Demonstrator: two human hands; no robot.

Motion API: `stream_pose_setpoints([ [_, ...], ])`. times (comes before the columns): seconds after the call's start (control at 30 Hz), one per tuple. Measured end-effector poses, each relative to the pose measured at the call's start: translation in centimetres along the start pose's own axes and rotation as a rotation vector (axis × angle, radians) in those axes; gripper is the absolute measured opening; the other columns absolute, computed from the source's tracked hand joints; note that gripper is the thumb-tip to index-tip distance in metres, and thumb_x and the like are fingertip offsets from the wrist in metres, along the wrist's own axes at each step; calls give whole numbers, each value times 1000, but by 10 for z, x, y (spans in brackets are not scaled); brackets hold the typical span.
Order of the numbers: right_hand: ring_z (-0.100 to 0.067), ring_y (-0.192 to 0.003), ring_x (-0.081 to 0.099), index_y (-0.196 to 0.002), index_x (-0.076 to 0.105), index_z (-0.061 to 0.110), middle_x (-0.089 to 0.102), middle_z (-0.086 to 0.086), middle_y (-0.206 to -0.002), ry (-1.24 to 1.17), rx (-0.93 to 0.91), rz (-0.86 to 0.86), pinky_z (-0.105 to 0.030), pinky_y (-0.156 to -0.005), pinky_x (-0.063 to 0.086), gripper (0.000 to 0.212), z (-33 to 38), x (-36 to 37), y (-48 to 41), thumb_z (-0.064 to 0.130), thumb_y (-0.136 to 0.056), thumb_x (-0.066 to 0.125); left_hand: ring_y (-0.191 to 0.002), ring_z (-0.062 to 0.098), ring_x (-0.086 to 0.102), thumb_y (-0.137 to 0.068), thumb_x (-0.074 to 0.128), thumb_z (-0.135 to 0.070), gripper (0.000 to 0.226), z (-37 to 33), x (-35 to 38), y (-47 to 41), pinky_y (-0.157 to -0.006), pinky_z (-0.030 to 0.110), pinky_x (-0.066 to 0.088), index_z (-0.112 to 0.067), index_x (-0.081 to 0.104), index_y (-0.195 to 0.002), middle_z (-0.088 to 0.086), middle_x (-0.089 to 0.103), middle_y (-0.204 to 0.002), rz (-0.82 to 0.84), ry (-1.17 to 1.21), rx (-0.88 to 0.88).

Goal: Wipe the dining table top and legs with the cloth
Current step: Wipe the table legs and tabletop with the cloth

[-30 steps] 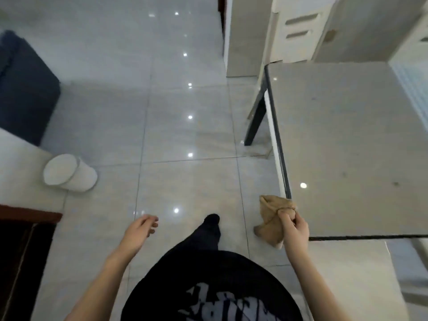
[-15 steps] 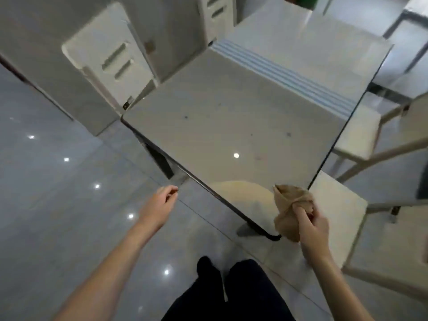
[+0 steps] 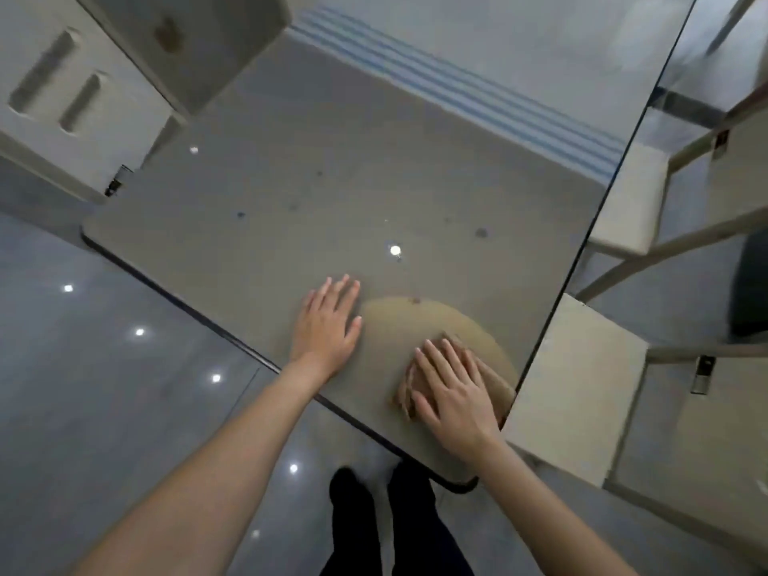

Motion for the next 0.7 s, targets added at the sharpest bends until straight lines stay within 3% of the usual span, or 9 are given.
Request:
stream_pose_setpoints([
  [0.1, -18, -149, 16, -150, 33, 21, 30, 3, -157, -33, -84, -32, -47, -117, 23, 65, -14, 4, -16, 48, -92, 45, -142, 29, 30, -91, 25, -42, 62, 2, 15, -14, -117, 45, 23, -18, 37, -147, 4, 38, -152, -11, -31, -17],
  [0.23, -17, -148, 21, -149, 36, 17, 32, -1, -156, -129, -73, -189, -42, -120, 21, 69, -51, -22, -53, 47, -89, 54, -142, 26, 30, -92, 34, -38, 58, 7, 25, -15, -117, 44, 21, -21, 36, -147, 1, 39, -151, -71, -32, -29],
  [0.33, -25, -139, 36, -138, 48, 16, 42, -8, -146, -236, 164, -367, -35, -117, 26, 64, -112, -51, -94, 44, -83, 64, -141, 26, 32, -91, 37, -36, 57, 7, 21, -17, -117, 42, 21, -21, 39, -146, 1, 42, -149, -112, -30, -31],
  [0.4, -29, -127, 45, -129, 51, 17, 44, -10, -138, -261, 381, -463, -33, -112, 32, 59, -162, -71, -123, 48, -81, 63, -140, 26, 33, -90, 39, -35, 57, 7, 19, -18, -116, 42, 21, -19, 41, -145, 2, 44, -148, -125, -16, -29],
  [0.47, -31, -121, 49, -125, 53, 14, 45, -12, -135, -242, 483, -530, -33, -108, 36, 57, -207, -93, -157, 50, -82, 62, -140, 27, 34, -89, 39, -34, 57, 7, 18, -19, -115, 43, 23, -19, 43, -144, 2, 45, -147, -130, -4, -31],
  [0.6, -31, -131, 42, -131, 50, 9, 45, -13, -143, -168, 619, -548, -35, -112, 29, 66, -294, -132, -230, 56, -85, 48, -141, 24, 34, -88, 40, -34, 59, 9, 19, -21, -116, 42, 22, -21, 41, -145, -1, 44, -148, -132, -1, -41],
  [0.7, -31, -145, 23, -148, 31, 3, 29, -16, -155, -108, 735, -433, -37, -120, 13, 78, -328, -143, -273, 55, -90, 35, -140, 24, 34, -87, 40, -33, 59, 9, 18, -20, -116, 42, 22, -22, 41, -145, -1, 43, -148, -142, 6, -36],
])
Point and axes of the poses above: each hand's wrist, its own y-axis away from the middle knuckle, its own x-axis out of the palm, z = x × y, the point moved 9 cm from there along -y, towards the middle knuckle
